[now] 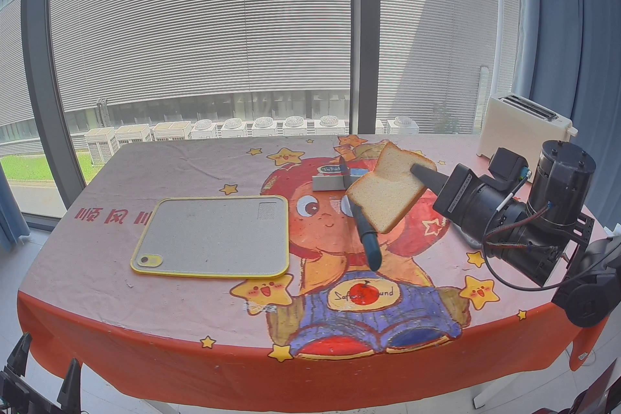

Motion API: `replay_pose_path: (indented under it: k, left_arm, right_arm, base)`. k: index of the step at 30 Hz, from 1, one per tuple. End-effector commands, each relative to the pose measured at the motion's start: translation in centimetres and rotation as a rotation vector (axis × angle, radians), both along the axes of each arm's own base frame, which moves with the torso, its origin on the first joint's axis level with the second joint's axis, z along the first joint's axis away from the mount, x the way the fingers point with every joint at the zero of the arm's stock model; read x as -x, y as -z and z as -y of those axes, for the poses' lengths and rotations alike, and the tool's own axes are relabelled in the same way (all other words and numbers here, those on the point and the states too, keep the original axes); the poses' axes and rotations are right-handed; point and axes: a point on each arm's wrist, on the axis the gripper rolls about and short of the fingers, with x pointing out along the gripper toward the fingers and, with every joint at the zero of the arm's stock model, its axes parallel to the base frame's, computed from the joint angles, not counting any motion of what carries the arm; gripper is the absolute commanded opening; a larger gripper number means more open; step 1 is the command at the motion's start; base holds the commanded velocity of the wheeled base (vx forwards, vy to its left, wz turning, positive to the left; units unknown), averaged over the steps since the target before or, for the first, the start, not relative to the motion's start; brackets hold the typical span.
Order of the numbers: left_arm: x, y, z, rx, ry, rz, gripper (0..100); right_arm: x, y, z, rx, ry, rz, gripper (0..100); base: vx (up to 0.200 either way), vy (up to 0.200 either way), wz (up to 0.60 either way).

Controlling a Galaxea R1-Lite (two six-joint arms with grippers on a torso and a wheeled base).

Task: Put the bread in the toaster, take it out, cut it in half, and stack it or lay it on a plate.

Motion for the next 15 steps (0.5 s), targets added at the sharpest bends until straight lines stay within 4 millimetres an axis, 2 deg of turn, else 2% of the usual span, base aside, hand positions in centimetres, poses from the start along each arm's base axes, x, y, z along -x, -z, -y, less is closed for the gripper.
replay_pose_path:
  k: [1, 15]
  left_arm:
    - [-0.01, 0.52, 0.0, 0.0, 0.0, -0.001, 100]
    - [-0.01, 0.52, 0.0, 0.0, -0.001, -0.001, 100]
  right_arm:
    - [0.06, 0.01, -0.07, 0.0, -0.003, 0.0, 0]
    - [0.16, 0.14, -0.27, 0.003, -0.01, -0.004, 0]
  base:
    - [0.0, 0.2, 0.0]
    - [0.0, 0.2, 0.0]
